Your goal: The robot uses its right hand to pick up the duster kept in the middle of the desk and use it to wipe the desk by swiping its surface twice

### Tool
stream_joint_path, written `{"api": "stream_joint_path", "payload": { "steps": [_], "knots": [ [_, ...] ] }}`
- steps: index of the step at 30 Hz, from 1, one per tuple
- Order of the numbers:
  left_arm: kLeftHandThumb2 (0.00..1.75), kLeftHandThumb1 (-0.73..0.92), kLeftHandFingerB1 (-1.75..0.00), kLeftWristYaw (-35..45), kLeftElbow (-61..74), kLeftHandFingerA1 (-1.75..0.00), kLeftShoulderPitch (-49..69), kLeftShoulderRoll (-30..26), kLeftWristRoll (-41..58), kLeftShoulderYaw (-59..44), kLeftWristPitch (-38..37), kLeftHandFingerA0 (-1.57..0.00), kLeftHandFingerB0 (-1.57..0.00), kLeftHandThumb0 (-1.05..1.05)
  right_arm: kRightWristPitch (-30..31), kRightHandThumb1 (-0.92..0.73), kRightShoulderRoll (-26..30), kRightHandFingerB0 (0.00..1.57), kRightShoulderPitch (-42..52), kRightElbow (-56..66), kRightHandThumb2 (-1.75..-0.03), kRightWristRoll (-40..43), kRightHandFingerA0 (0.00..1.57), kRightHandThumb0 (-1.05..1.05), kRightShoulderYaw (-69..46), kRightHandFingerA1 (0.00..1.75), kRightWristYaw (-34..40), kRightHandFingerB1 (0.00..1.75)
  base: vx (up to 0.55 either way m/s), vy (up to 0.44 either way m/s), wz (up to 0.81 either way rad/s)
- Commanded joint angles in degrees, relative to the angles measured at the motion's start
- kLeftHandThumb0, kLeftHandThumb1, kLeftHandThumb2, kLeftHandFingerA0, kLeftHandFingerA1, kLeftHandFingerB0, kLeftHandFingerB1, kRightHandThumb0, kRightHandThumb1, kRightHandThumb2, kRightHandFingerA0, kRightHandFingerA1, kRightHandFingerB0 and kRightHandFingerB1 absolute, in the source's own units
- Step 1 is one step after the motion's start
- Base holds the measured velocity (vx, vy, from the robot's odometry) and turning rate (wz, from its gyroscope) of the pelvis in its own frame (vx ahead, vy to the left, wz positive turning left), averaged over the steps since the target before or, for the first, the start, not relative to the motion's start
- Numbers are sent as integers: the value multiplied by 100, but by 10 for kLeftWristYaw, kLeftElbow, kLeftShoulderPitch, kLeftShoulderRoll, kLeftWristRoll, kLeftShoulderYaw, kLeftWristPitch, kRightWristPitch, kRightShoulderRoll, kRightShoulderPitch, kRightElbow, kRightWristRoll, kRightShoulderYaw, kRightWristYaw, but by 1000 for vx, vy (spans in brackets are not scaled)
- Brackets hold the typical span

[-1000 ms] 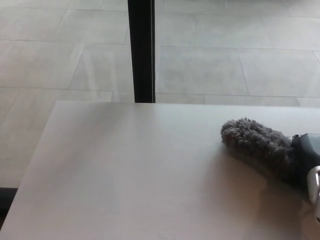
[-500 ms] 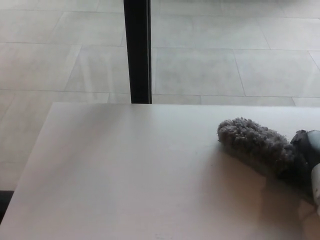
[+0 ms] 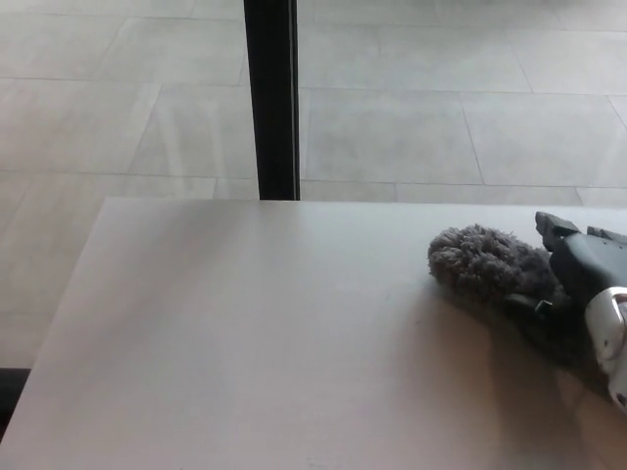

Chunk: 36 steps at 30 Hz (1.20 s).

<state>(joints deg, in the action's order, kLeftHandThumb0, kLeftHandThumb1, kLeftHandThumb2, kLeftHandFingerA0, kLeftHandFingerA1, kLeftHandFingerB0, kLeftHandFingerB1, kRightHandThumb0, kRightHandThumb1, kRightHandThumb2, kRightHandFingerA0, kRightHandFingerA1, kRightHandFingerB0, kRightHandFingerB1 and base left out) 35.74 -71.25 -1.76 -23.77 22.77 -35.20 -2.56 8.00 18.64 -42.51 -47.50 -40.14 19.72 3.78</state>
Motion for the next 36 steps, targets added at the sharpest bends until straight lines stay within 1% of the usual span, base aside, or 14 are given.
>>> {"api": "stream_joint_path", "payload": {
  "steps": [1,9,13,14,15,16,24,25,26,28,29,30,33,36],
  "knots": [
    [83,92,-42,2,5,-57,9,-10,9,-3,-1,-29,-20,-86,21,-86,110,0,31,156,-71,57,0,-105,-32,0,-205,0,0,0,0],
    [83,92,-42,6,2,-58,14,-12,12,-8,-3,-28,-19,-86,32,-90,228,0,187,409,-67,178,0,-105,-211,0,-278,0,0,0,0],
    [83,92,-41,6,-1,-56,18,-11,11,-7,-3,-28,-20,-87,-7,-87,262,0,329,438,-67,282,0,-104,-468,0,-287,0,0,0,0],
    [83,92,-41,5,-3,-56,19,-11,10,-7,-4,-28,-20,-88,-13,-88,260,0,347,428,-67,294,0,-104,-506,0,-285,0,0,0,0],
    [82,92,-41,6,-5,-56,19,-12,11,-8,-3,-28,-20,-89,-38,-73,258,0,369,402,-87,316,0,-100,-547,0,-282,4,0,0,0],
    [82,92,-41,8,-5,-56,19,-12,12,-9,-2,-27,-20,-89,-44,-68,255,0,387,382,-111,335,0,-105,-590,35,-281,12,0,0,0],
    [87,85,-45,8,-6,-59,24,-19,12,-11,-2,-30,-22,-91,-31,-63,205,6,511,275,-102,388,0,-100,-780,30,-206,24,0,0,0],
    [80,92,-42,4,-7,-59,25,-21,9,-8,-3,-34,-23,-90,-39,-65,174,6,530,247,-100,400,0,-93,-808,31,-152,28,0,0,0],
    [81,91,-42,-1,-8,-56,23,-22,9,-8,2,-29,-21,-88,-45,-74,149,0,543,213,-72,422,0,-83,-832,9,-118,32,0,0,0],
    [81,92,-41,-4,-9,-56,21,-22,7,-6,4,-29,-20,-86,-51,-79,136,0,552,199,-64,434,0,-88,-844,16,-106,34,0,0,0],
    [81,92,-41,-6,-10,-56,20,-22,5,-5,4,-29,-20,-86,-58,-79,126,0,558,194,-64,438,0,-88,-848,16,-97,34,0,0,0],
    [81,92,-43,-7,-12,-60,18,-22,4,-4,4,-34,-23,-86,-77,-63,110,8,556,157,-101,448,0,-96,-855,30,-60,19,0,0,0],
    [81,92,-41,-19,-14,-56,15,-19,0,-1,5,-32,-26,-85,-141,-64,96,8,549,86,-100,475,0,-97,-861,29,-38,16,0,0,0],
    [81,92,-40,-31,-11,-57,24,-26,-4,0,-3,-32,-26,-85,-209,-57,84,0,545,-25,-100,460,0,-83,-833,38,3,34,0,0,0]
  ]
}}
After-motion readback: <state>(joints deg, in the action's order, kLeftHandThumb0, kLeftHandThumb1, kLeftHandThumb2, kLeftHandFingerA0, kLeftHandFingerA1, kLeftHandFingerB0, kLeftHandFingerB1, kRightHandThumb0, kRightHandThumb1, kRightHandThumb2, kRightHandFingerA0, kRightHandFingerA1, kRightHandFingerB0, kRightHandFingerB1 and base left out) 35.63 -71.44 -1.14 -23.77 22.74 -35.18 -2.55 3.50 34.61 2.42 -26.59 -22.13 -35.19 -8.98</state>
